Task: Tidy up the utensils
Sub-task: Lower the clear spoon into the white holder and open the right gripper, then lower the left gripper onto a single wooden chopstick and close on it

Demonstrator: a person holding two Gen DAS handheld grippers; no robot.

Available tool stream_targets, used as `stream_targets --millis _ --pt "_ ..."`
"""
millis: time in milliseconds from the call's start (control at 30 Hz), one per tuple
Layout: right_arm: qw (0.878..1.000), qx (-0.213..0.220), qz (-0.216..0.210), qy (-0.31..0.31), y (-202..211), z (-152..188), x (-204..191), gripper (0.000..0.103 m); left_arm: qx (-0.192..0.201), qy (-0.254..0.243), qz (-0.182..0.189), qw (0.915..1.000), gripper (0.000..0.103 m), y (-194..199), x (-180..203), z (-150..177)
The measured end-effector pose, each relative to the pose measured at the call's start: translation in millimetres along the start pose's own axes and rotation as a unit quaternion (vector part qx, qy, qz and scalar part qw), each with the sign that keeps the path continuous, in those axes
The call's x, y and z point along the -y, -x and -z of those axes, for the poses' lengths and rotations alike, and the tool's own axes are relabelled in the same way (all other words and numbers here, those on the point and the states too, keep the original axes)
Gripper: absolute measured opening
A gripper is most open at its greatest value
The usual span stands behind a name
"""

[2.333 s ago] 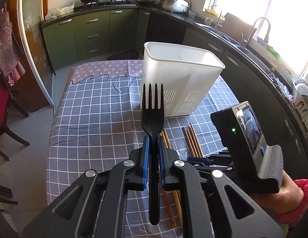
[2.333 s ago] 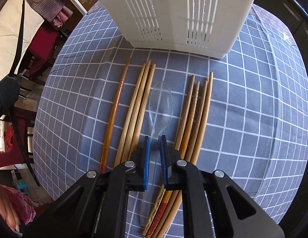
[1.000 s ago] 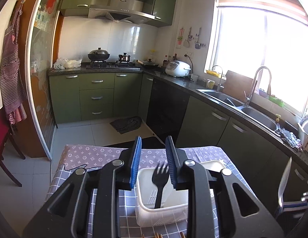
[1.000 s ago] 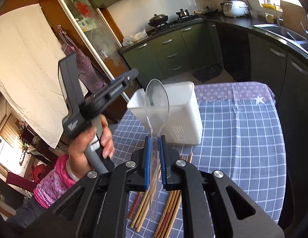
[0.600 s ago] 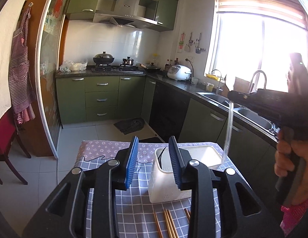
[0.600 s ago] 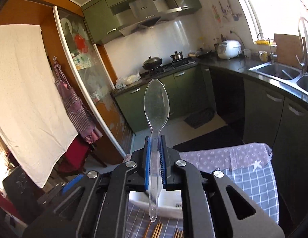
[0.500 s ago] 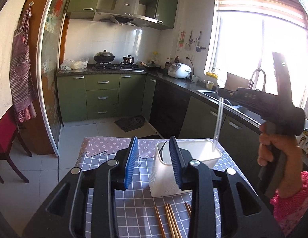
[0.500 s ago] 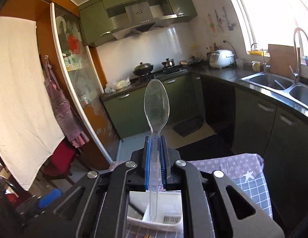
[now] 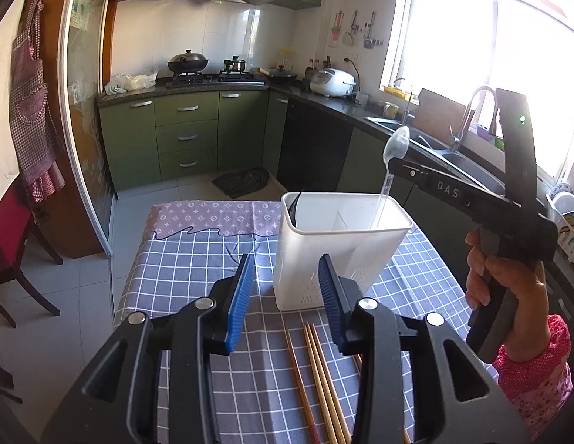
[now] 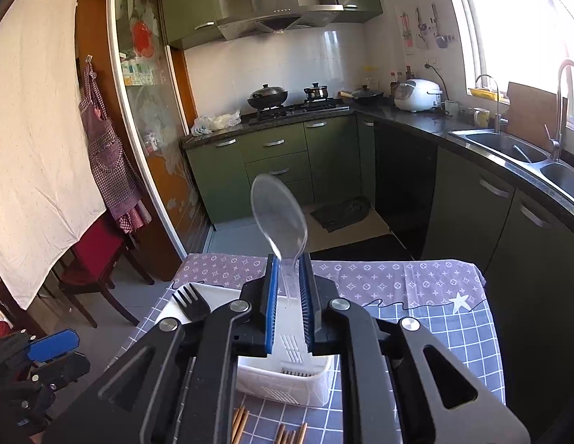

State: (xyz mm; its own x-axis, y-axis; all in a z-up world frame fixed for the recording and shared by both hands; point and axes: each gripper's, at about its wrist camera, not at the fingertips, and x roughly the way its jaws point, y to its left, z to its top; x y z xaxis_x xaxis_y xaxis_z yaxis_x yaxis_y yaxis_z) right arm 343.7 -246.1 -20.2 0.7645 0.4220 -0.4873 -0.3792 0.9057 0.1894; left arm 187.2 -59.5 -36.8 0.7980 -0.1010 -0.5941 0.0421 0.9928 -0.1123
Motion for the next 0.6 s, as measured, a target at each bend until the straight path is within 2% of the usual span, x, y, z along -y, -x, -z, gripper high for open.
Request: stream_targets --millis 100,167,333,367,433,600 --pt "1.0 -0.004 -0.004 -0.003 11 7 4 0.018 -0.034 -0.008 0.0 0.9994 0.036 -10 4 4" --pt "1.0 -0.004 -0.005 -0.008 21 11 7 0.018 -0.061 -0.008 -0.002 0.9981 0.04 -19 6 9" --pt "0.999 -0.021 -0.014 -0.024 43 24 18 0.018 -0.141 0.0 0.0 0.99 0.043 -49 5 25" --pt "0.999 -0.028 -0.012 -0.028 47 29 21 0.019 -0.157 0.001 0.001 0.9876 0.043 -55 5 29" --pt "0.998 -0.048 -0.008 -0.037 51 41 27 0.027 -0.186 -0.001 0.002 0.9825 0.043 -67 5 38" --pt "0.993 -0.103 -0.007 -0.06 48 82 47 0.027 -0.24 -0.006 -0.001 0.9707 0.042 -96 9 58"
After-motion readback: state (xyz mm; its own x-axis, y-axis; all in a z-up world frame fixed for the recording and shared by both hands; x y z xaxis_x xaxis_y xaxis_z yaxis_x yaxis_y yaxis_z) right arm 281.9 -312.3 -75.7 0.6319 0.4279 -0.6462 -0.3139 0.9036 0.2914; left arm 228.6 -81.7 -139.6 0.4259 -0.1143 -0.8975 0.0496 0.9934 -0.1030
